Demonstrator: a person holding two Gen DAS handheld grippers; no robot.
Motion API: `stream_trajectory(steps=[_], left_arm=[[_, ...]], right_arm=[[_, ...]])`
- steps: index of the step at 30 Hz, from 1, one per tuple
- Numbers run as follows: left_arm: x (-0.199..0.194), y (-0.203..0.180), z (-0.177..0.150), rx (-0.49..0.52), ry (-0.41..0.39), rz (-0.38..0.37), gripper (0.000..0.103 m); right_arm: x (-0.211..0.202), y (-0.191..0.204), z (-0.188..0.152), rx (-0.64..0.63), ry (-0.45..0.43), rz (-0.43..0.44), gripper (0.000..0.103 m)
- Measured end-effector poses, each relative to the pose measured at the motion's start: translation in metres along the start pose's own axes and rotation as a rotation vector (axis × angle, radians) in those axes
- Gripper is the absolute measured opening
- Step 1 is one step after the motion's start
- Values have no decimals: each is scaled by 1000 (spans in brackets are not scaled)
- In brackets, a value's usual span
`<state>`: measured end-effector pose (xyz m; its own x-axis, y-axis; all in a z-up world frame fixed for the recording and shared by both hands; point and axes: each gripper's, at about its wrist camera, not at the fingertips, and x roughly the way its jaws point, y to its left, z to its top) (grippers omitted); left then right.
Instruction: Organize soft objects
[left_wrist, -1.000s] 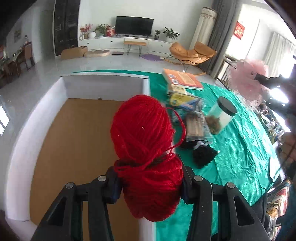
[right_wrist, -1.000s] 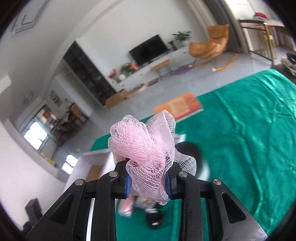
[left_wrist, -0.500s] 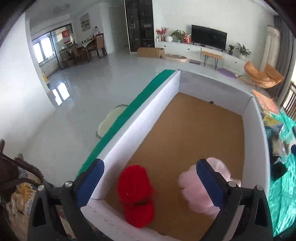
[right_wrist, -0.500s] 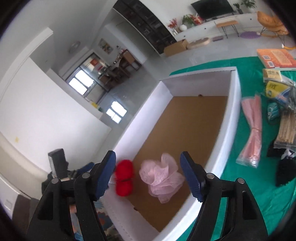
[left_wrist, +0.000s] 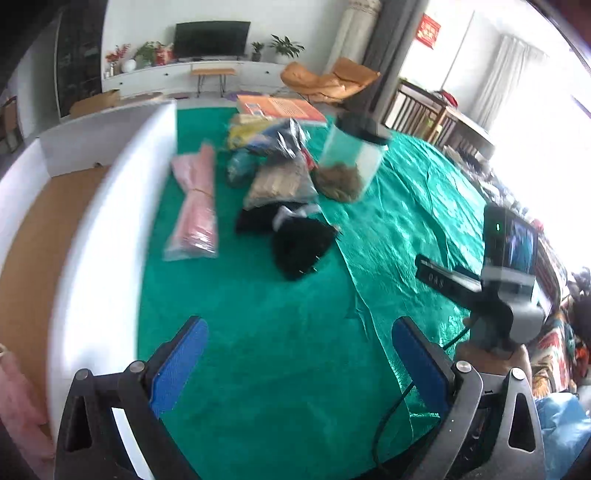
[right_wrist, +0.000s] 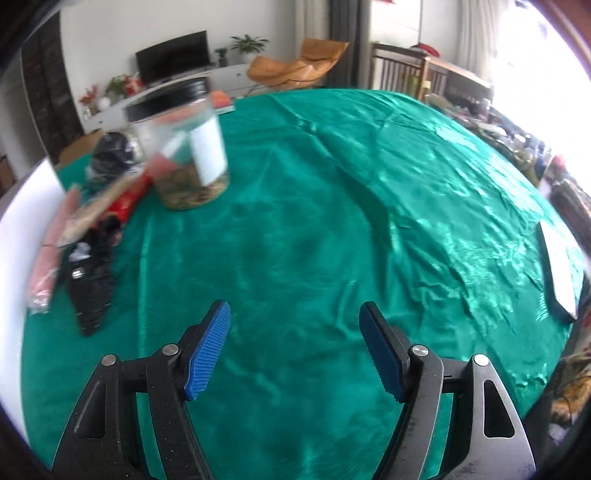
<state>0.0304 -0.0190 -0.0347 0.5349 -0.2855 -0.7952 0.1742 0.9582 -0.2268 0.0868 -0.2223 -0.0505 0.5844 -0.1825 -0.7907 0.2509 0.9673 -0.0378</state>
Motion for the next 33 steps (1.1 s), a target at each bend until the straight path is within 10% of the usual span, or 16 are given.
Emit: stream_trajectory(steps=[10,33], left_arm=[[101,-9,11,87,-24,110,100],[100,-8,10,142,-5,164,103]], right_arm=[[41,-39,19,88,17,-15,87],[42,-41,20,88,17,-15,88]])
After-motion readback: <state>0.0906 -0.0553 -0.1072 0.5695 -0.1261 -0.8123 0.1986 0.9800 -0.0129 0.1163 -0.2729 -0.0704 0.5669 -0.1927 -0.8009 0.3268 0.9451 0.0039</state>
